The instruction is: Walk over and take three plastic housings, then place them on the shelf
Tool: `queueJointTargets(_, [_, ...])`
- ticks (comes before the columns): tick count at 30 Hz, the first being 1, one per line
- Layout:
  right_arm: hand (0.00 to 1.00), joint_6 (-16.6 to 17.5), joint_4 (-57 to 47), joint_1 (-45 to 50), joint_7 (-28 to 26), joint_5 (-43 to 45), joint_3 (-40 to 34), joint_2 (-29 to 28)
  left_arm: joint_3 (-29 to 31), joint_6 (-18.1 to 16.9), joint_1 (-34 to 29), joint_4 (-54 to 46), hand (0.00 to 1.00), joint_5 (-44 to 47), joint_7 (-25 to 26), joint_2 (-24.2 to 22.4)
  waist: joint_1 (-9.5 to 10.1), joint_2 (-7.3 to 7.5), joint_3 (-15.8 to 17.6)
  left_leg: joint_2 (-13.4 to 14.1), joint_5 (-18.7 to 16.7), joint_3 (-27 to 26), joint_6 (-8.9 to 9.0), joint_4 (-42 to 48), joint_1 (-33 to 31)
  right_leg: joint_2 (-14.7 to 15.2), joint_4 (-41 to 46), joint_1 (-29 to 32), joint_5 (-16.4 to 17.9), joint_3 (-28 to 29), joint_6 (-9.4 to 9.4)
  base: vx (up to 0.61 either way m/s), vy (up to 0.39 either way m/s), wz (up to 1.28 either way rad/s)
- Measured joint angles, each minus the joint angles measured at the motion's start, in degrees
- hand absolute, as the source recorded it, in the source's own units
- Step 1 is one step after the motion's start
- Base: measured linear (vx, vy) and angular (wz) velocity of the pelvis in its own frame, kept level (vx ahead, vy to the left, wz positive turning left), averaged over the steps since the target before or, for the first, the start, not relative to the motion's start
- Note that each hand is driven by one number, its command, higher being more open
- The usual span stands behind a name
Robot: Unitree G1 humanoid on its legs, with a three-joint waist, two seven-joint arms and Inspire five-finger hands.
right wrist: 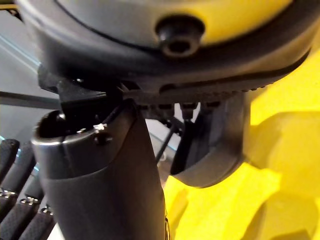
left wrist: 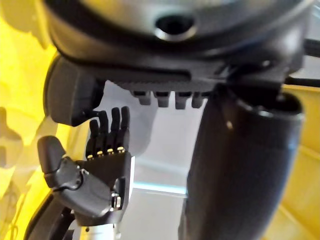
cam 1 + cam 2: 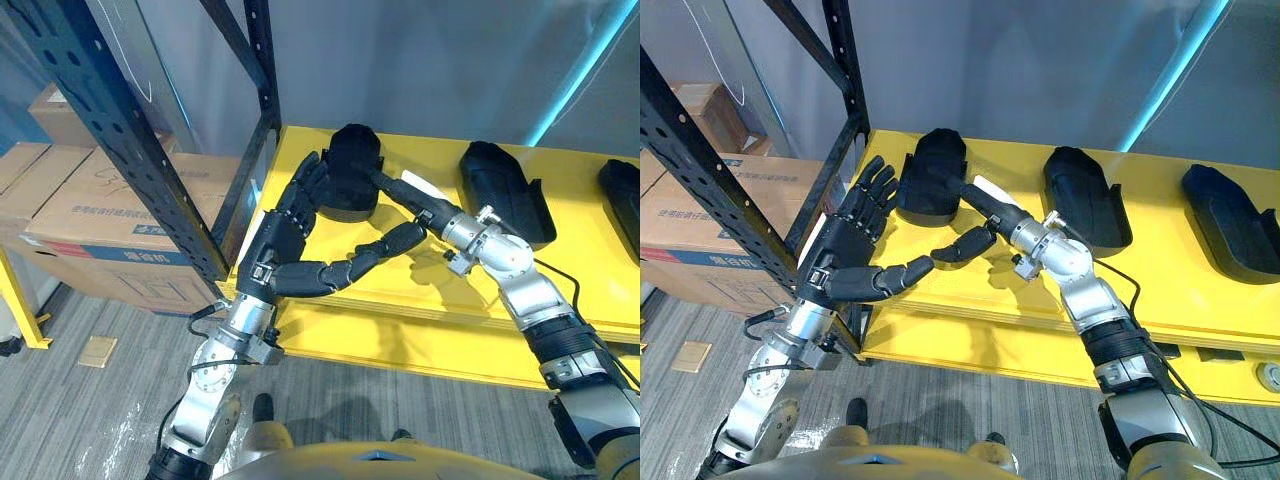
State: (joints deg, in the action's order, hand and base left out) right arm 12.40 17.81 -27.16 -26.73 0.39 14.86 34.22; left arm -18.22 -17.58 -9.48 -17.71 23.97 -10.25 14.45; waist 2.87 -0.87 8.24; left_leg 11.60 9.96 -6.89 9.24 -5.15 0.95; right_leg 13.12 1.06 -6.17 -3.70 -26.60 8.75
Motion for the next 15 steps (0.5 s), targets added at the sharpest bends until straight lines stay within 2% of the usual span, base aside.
queueJointTargets(4, [1.00,-0.01,0.28,-0.16,-3.41,0.07,1.57,1.22,-1.67,0.00,0.00,0.00,1.00,-0.02,-0.93,0.02,-0.01,-0.40,0.47,0.01,0.16,-0.05,-0.21,-0.01,-0.03,0.00,-0.03,-0.02,0.43,0.17,-0.06,-0.06,-0.004,0.00])
queueJointTargets(10, [1.00,0.60,0.26,-0.42,-6.66,0.51,2.31,1.39,-1.68,0.00,0.00,0.00,1.00,0.16,-1.64,0.36,-0.03,0.59,1.13,-0.07,0.11,-0.06,-0.34,-0.01,-0.05,-0.02,-0.15,-0.04,0.26,0.51,0.17,-0.02,0.000,0.00])
queueJointTargets(15, [1.00,0.91,-0.03,-0.82,-9.14,0.51,2.46,1.63,-1.68,0.02,-0.01,0.00,1.00,0.16,-1.67,1.43,0.05,0.62,1.15,-0.12,0.14,-0.05,-0.33,0.00,-0.03,-0.02,-0.15,-0.11,0.21,0.50,0.15,0.00,0.000,0.00])
